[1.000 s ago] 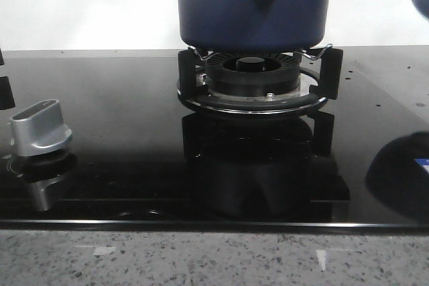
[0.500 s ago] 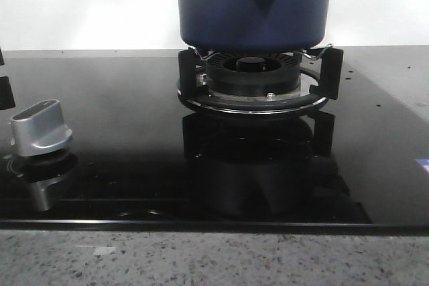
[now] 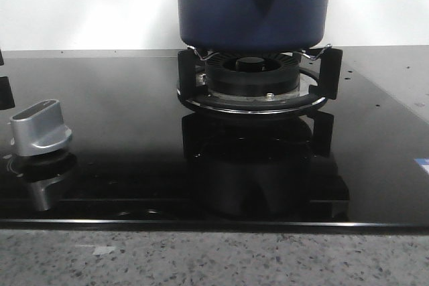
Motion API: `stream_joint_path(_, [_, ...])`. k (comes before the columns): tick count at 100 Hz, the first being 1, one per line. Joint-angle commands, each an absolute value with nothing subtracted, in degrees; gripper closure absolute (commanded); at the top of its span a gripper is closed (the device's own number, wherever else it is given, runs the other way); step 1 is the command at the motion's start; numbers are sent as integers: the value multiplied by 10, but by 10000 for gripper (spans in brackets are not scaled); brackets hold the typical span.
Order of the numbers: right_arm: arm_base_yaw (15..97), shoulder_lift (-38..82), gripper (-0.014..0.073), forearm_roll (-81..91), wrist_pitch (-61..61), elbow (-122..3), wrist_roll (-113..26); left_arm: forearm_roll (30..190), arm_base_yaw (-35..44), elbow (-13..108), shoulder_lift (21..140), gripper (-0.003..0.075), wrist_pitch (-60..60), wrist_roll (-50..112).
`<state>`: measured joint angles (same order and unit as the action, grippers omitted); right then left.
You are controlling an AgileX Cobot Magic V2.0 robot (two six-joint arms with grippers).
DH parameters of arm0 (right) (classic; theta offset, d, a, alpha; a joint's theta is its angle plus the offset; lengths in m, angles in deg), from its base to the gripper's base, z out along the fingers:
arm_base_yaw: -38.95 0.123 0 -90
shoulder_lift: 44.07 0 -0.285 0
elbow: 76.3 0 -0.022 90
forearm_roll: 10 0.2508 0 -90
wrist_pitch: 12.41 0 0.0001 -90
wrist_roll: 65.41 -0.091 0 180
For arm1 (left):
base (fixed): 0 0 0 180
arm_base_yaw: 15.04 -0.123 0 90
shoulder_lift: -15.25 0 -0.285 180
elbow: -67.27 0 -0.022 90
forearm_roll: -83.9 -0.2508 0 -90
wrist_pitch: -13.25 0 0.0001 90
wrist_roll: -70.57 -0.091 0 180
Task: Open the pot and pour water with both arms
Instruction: 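Lift the bowl with the right gripper toward the open pot, then tilt the bowl over the pot with the right gripper to pour water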
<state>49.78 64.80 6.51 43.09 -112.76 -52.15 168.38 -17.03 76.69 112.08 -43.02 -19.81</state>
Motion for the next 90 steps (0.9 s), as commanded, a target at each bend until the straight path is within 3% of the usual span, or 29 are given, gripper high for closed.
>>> stream_joint_path(1, [510, 616, 638, 84, 344, -1129, -494, 1741, -172, 790, 1092, 427, -426, -192])
stream_joint_path(50, [551, 521, 639, 82, 14, -895, -420, 1741, -172, 790, 1092, 422, -425, -192])
stream_joint_path(69, [552, 501, 639, 82, -69, -833, -419, 1741, -172, 790, 1092, 361, -423, -192])
stream_joint_path(90, [561, 488, 639, 77, -173, -786, -419, 1741, -172, 790, 1092, 358, -423, -192])
